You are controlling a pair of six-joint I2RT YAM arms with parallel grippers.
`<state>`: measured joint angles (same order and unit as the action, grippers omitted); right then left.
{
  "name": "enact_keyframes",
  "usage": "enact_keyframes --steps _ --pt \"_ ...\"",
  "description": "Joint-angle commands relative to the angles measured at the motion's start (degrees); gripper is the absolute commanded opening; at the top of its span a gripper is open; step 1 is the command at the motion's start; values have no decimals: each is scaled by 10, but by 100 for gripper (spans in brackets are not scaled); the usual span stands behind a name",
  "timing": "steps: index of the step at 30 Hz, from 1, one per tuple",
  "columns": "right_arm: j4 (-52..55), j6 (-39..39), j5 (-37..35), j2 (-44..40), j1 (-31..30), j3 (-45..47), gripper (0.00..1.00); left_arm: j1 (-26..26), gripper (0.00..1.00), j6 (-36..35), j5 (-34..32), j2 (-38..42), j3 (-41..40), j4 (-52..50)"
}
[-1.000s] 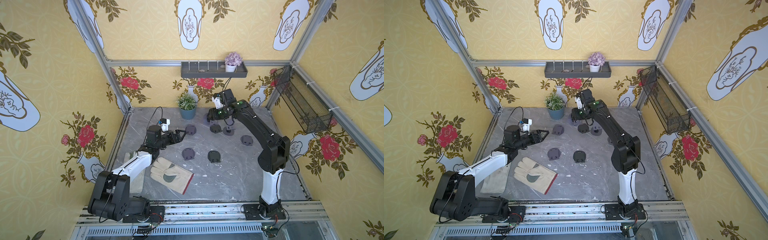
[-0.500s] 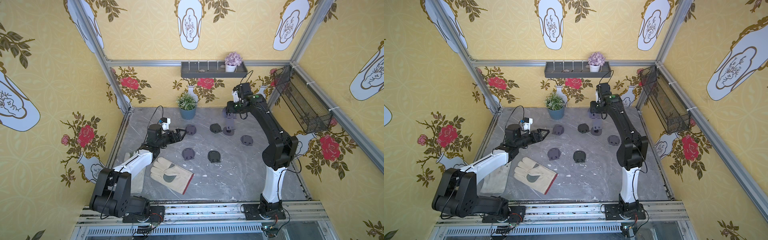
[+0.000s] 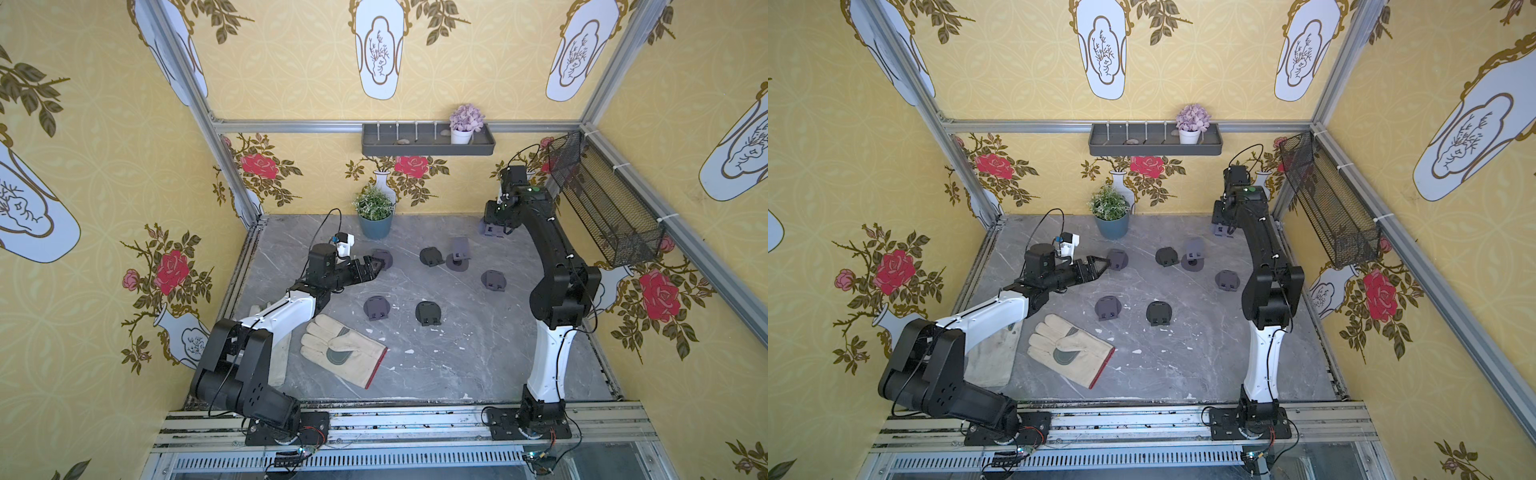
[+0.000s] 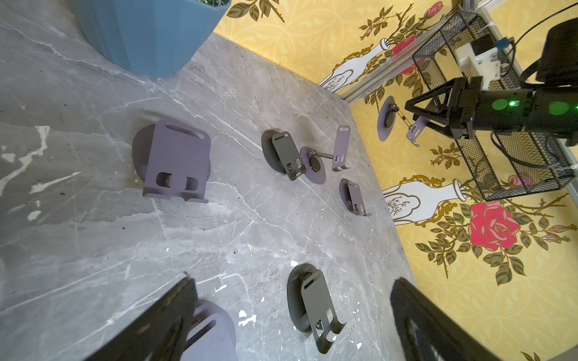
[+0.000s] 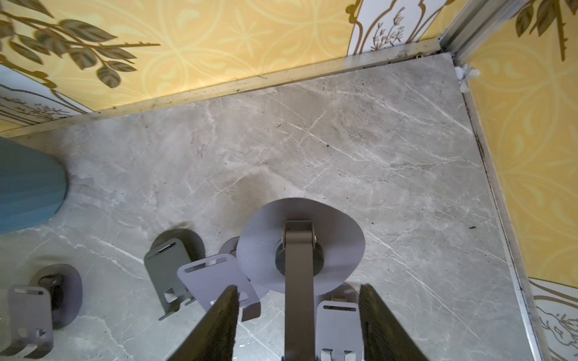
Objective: Open the phone stand
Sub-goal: Place the phone stand at the center of the board.
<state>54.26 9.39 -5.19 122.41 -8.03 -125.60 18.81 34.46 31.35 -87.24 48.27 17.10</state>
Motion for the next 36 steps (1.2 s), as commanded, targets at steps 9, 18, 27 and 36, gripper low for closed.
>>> enact_keyframes --steps 9,18,27,36 --pt "-2 4 25 60 22 2 42 32 99 -4 2 -62 52 6" --pt "14 0 71 114 28 -10 43 55 99 -3 3 -103 85 3" --pt "46 -4 90 161 28 -41 46 60 99 1 6 -128 92 11" --pt "48 2 103 175 28 -57 71 60 99 1 11 -139 95 13"
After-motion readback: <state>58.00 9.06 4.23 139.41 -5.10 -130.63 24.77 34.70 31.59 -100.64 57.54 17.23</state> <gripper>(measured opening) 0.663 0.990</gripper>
